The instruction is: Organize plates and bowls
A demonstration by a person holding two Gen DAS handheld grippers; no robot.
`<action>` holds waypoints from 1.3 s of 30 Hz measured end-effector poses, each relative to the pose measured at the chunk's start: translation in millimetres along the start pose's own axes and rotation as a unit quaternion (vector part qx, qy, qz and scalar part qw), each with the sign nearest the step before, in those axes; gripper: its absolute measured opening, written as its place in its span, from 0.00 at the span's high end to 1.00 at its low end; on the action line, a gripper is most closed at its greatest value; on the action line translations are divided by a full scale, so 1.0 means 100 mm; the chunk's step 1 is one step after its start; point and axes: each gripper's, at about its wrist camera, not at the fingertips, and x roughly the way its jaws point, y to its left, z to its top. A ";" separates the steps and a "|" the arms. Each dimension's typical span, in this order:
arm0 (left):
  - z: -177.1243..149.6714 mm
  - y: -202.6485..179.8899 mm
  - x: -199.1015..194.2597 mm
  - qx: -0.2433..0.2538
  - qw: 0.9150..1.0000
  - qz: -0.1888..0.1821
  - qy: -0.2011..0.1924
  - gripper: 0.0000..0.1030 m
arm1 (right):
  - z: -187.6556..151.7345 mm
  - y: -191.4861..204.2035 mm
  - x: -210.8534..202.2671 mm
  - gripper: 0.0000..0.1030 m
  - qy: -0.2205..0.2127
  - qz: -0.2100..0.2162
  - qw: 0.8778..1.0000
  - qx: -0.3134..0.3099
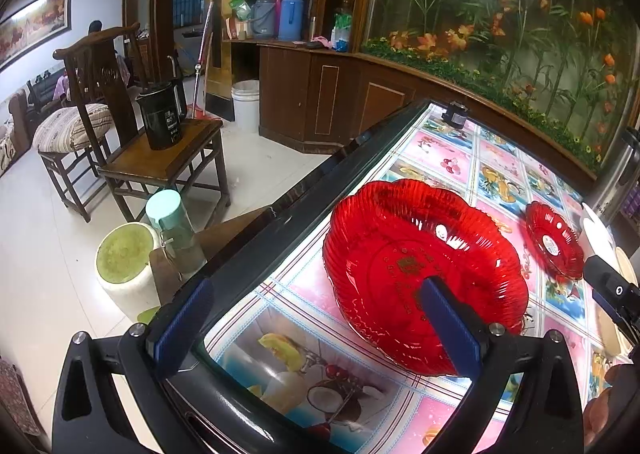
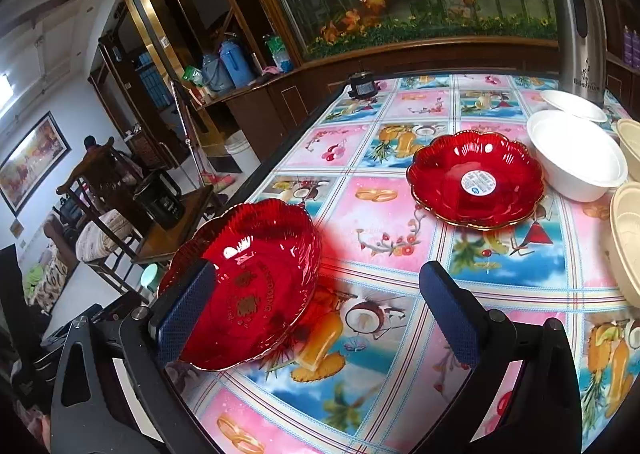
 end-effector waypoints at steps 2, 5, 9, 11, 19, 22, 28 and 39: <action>0.00 0.01 0.00 0.000 1.000 -0.002 0.002 0.00 | -0.01 0.01 0.01 0.00 0.001 -0.001 1.000 -0.002; 0.00 0.01 0.00 0.000 1.000 -0.001 0.003 0.00 | -0.01 0.01 0.02 0.00 0.002 0.000 1.000 -0.001; -0.01 0.02 0.00 0.000 1.000 -0.001 0.003 0.00 | -0.02 0.02 0.04 0.00 0.007 0.002 1.000 0.001; -0.01 0.02 0.01 0.000 1.000 -0.001 0.003 0.00 | -0.02 0.02 0.06 0.00 0.010 0.003 1.000 0.001; 0.03 0.03 0.10 0.002 1.000 -0.002 0.023 0.00 | 0.01 0.04 0.11 0.00 0.017 0.008 1.000 0.000; 0.07 0.08 0.18 -0.006 0.999 -0.003 0.040 0.00 | 0.06 0.07 0.17 0.00 0.024 0.015 1.000 -0.001; 0.14 0.17 0.37 -0.040 0.996 -0.010 0.080 0.01 | 0.13 0.11 0.44 0.00 0.054 0.004 0.999 -0.001; 0.07 -0.05 0.73 -0.016 0.992 0.007 0.128 0.01 | 0.07 0.00 0.82 0.01 0.087 0.001 0.996 0.024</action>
